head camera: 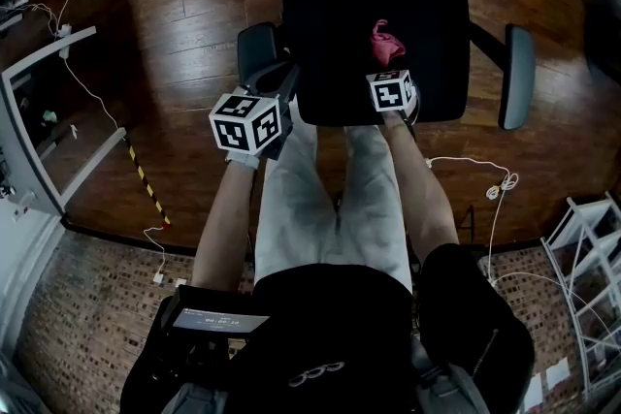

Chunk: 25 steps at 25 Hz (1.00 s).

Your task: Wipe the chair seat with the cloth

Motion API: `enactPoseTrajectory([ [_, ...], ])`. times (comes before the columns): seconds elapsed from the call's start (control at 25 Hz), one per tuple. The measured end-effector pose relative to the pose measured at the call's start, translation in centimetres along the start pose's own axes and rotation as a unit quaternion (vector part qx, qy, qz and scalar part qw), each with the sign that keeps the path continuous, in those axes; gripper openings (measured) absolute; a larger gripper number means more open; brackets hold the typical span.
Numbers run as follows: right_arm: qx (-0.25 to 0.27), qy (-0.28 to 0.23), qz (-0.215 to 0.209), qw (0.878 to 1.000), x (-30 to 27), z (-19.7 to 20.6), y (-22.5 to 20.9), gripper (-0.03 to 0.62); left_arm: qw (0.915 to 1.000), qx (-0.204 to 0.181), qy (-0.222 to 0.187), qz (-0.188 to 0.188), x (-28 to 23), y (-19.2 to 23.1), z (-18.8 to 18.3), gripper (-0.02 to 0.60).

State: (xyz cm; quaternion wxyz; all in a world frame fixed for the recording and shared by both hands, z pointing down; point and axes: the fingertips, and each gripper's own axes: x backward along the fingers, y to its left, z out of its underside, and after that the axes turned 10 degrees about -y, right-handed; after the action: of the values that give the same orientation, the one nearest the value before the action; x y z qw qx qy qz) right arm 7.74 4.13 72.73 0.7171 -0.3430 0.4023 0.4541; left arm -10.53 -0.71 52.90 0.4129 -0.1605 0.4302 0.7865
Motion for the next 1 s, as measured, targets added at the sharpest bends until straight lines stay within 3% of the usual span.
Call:
enactPoseTrajectory([
  [0.24,0.023,-0.021,-0.107,0.994,-1.4,-0.8,8.7,0.069,1.0000,0.001,0.000,0.001,-0.4,-0.1,0.5,-0.006],
  [0.4,0.011,-0.037,-0.166,0.985,-1.0,-1.8,13.3,0.069,1.0000,0.002,-0.001,0.002,-0.2,-0.1,0.3,-0.006],
  [0.52,-0.012,-0.055,-0.240,0.969,-0.5,-2.7,17.5,0.069,1.0000,-0.001,-0.006,-0.002,0.1,0.2,-0.2,-0.006],
  [0.68,-0.032,-0.050,-0.350,0.935,0.2,-2.2,22.0,0.069,0.9999,-0.003,-0.015,-0.006,0.0,0.6,-0.6,-0.006],
  [0.8,-0.021,-0.059,-0.363,0.930,1.4,-1.5,22.0,0.069,0.9997,-0.005,-0.024,-0.008,0.6,0.2,-0.8,-0.006],
  [1.0,-0.050,-0.074,-0.311,0.946,0.8,-0.6,16.1,0.069,0.9988,-0.026,-0.033,-0.024,1.0,0.5,-1.1,-0.006],
])
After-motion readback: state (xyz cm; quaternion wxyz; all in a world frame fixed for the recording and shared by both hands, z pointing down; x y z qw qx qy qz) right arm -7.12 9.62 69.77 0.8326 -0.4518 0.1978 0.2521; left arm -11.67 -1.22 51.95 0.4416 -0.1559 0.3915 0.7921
